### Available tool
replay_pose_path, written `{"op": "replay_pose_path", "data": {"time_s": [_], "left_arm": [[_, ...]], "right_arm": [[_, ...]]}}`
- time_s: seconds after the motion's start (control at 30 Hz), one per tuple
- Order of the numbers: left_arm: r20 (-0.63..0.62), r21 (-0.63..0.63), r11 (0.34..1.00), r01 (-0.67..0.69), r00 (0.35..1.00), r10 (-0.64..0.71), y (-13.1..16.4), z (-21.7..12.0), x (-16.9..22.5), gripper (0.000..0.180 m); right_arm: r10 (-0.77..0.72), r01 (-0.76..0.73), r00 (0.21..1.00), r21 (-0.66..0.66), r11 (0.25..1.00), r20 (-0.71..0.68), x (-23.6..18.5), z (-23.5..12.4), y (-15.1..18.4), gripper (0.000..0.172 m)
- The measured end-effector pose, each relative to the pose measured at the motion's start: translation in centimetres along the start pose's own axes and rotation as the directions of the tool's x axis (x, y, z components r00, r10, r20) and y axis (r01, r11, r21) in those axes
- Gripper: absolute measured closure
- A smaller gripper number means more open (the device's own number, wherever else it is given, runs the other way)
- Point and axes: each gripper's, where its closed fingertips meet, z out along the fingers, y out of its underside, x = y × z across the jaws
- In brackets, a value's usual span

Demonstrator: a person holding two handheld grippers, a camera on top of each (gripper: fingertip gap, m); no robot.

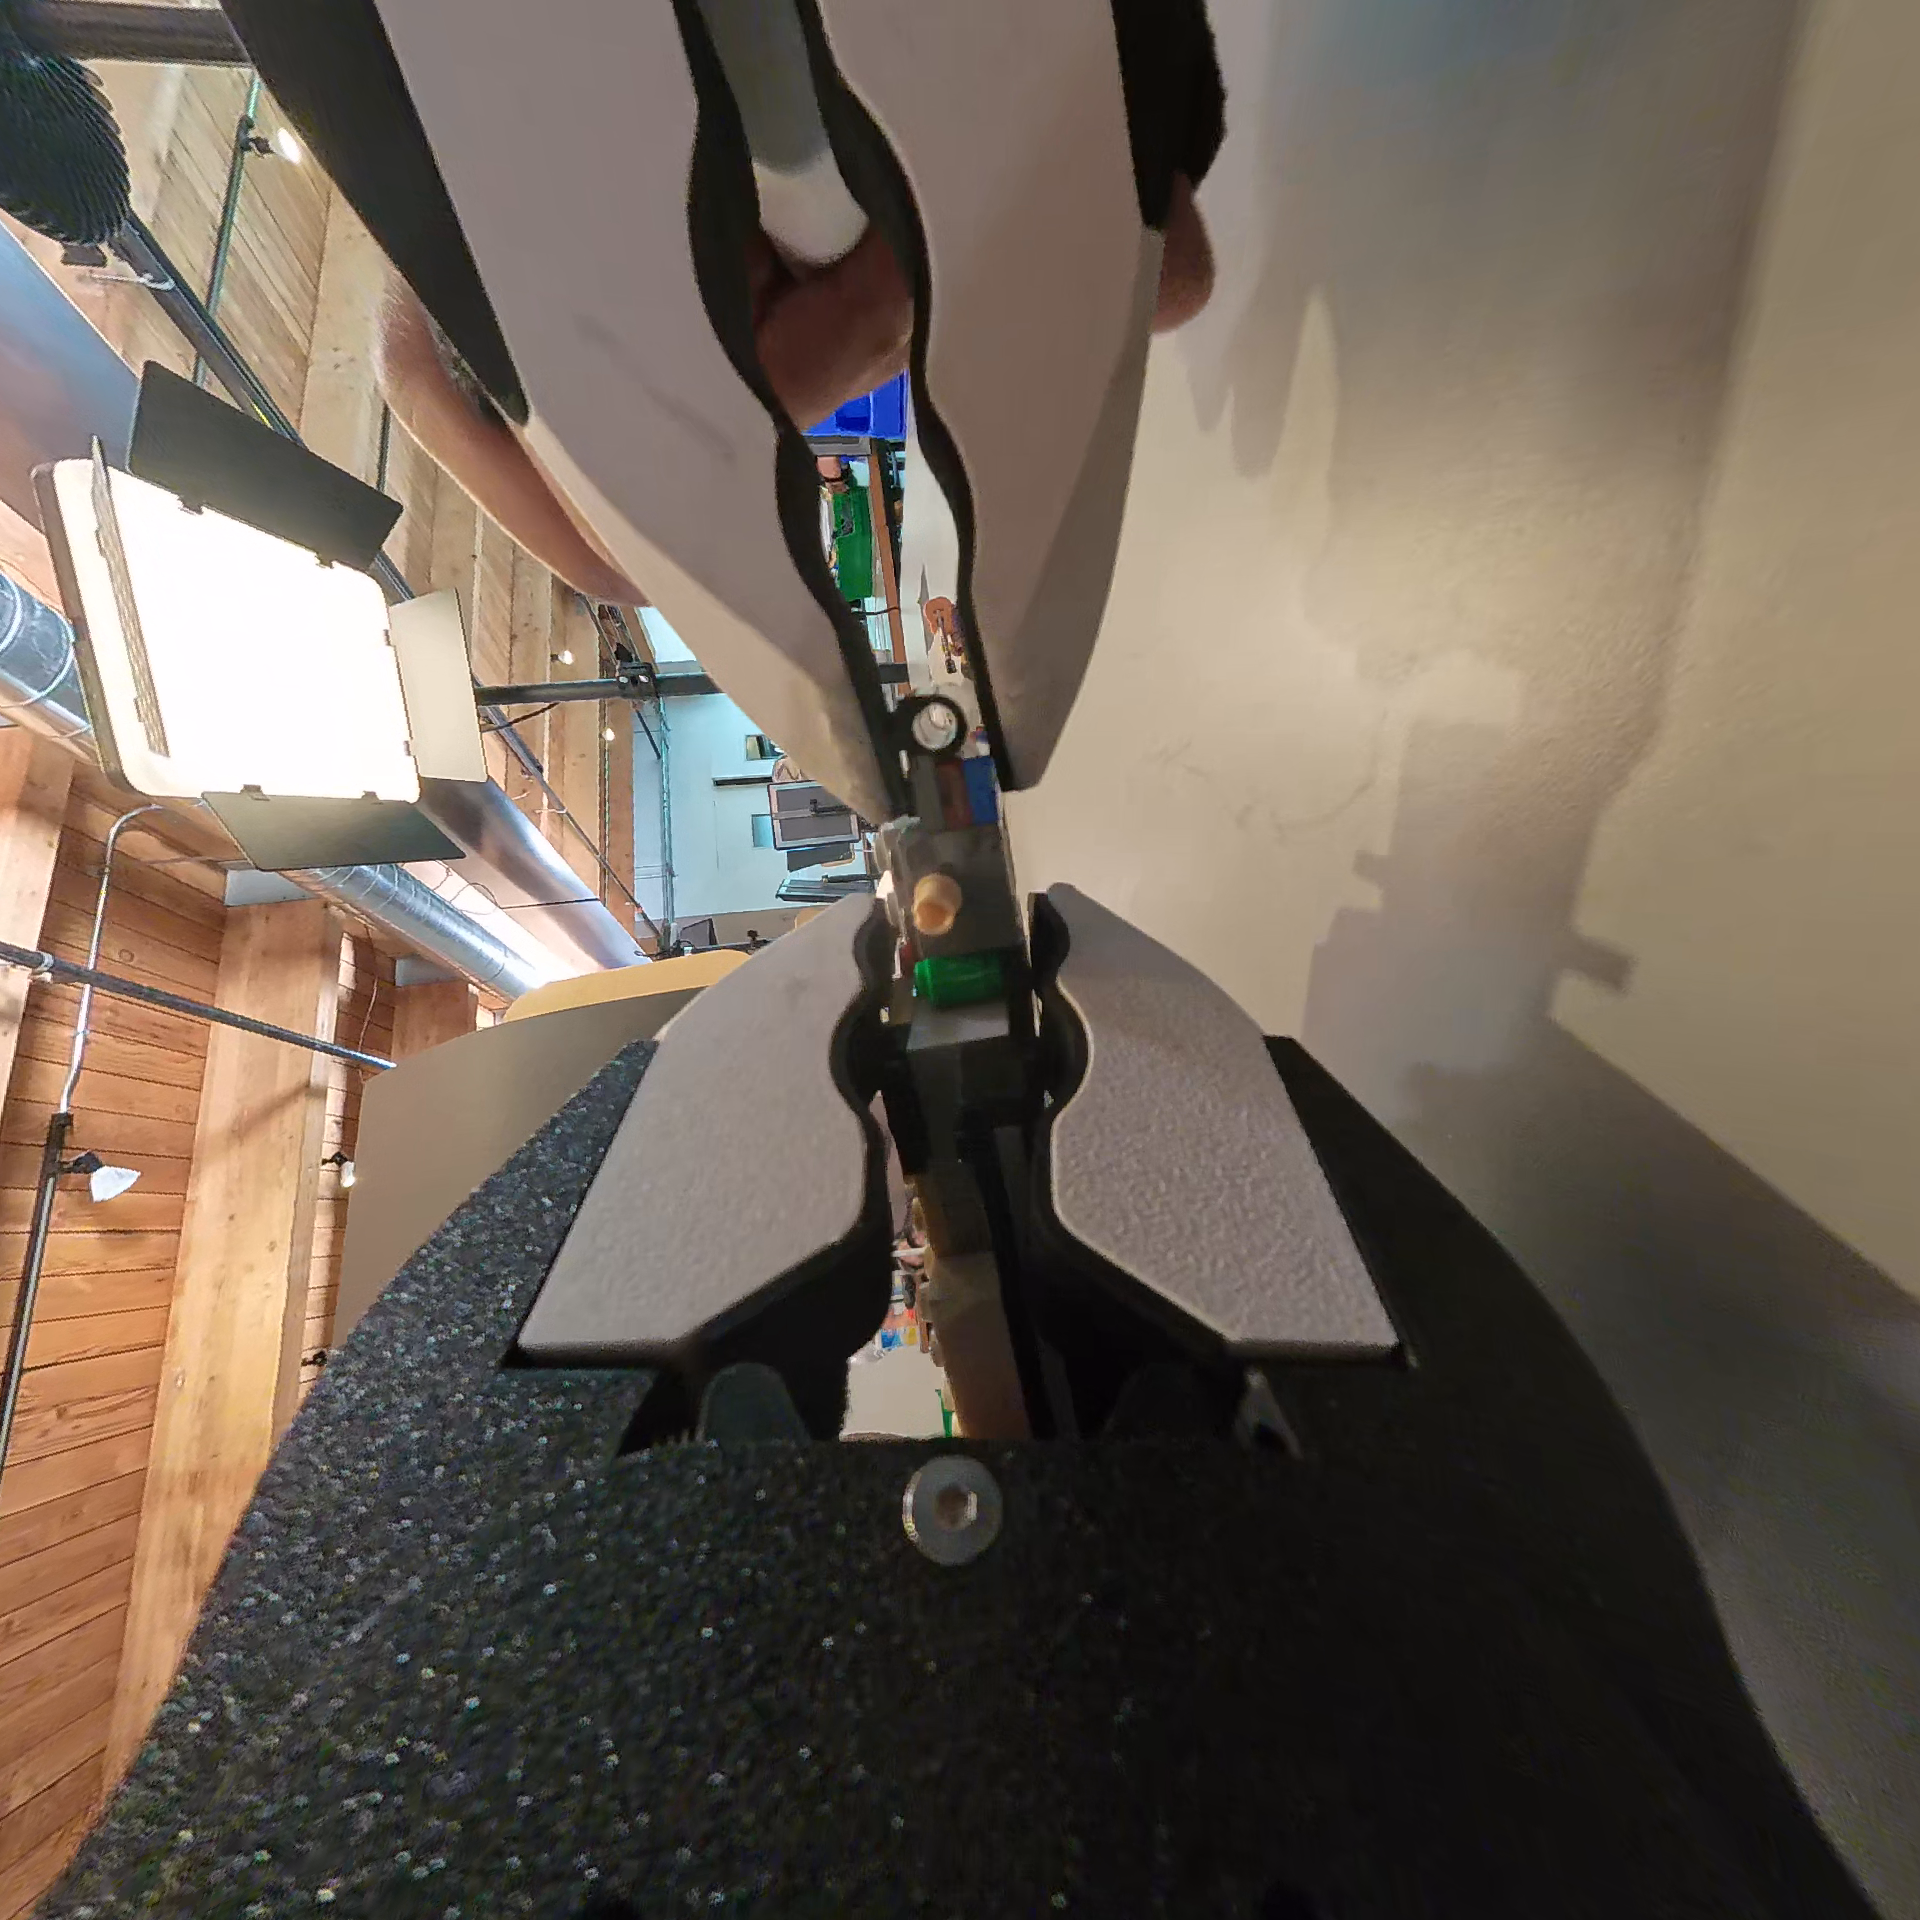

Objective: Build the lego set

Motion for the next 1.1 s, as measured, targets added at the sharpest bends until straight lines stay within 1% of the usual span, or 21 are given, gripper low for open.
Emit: {"op": "replay_pose_path", "data": {"time_s": [0.2, 0.27, 0.3, 0.33, 0.4, 0.47, 0.6, 0.67, 0.73, 0.87, 1.0, 1.1], "left_arm": [[-0.008, -0.007, 1.000, -0.001, 1.000, 0.001, 0.1, 0.1, 0.3, 0.155], [0.003, -0.030, 0.999, 0.014, 1.000, -0.014, 0.4, 0.2, 0.0, 0.155], [0.008, -0.041, 0.999, 0.033, 0.999, -0.032, 0.6, 0.3, -0.2, 0.155], [0.007, -0.061, 0.997, 0.044, 0.999, -0.044, 1.0, 0.5, -0.3, 0.155], [-0.010, -0.154, 0.987, 0.037, 0.999, -0.039, 2.5, 0.9, 0.1, 0.155], [-0.038, -0.240, 0.971, 0.003, 0.999, -0.012, 4.1, 1.1, 0.8, 0.155], [-0.100, -0.335, 0.942, -0.024, 0.995, -0.010, 6.0, 1.3, 2.1, 0.154], [-0.130, -0.356, 0.935, -0.016, 0.991, -0.032, 6.2, 1.3, 2.5, 0.154], [-0.189, -0.378, 0.926, -0.012, 0.980, -0.064, 6.4, 1.3, 3.4, 0.154], [-0.265, -0.387, 0.921, -0.033, 0.961, -0.077, 6.2, 1.3, 4.5, 0.154], [-0.332, -0.408, 0.913, 0.010, 0.930, -0.159, 6.2, 1.1, 5.0, 0.153], [-0.380, -0.433, 0.901, 0.028, 0.901, -0.210, 6.2, 0.8, 4.9, 0.147]], "right_arm": [[0.009, -0.009, 1.000, 0.004, 1.000, 0.015, -0.3, 0.1, 0.2, 0.160], [0.017, -0.017, 1.000, -0.015, 1.000, -0.025, 0.2, 0.2, 0.6, 0.160], [0.027, -0.029, 0.998, -0.033, 0.999, -0.057, 0.7, 0.3, 1.0, 0.155], [0.049, -0.052, 0.997, -0.046, 0.998, -0.063, 0.9, 0.3, 1.4, 0.147], [0.131, -0.136, 0.988, -0.050, 0.990, -0.083, 1.6, 0.1, 2.1, 0.140], [0.195, -0.202, 0.976, -0.071, 0.977, -0.095, 2.0, -0.1, 3.1, 0.134], [0.258, -0.265, 0.963, -0.127, 0.956, -0.071, 1.4, -0.2, 4.7, 0.132], [0.265, -0.270, 0.963, -0.150, 0.951, -0.051, 0.9, 0.0, 5.1, 0.132], [0.259, -0.262, 0.965, -0.166, 0.951, -0.042, 0.6, 0.1, 5.2, 0.132], [0.255, -0.256, 0.967, -0.183, 0.949, -0.029, 0.2, 0.2, 5.4, 0.132], [0.270, -0.268, 0.963, -0.203, 0.942, -0.015, -0.2, 0.2, 5.9, 0.132], [0.285, -0.281, 0.958, -0.210, 0.937, -0.008, -0.3, 0.3, 6.2, 0.132]]}}
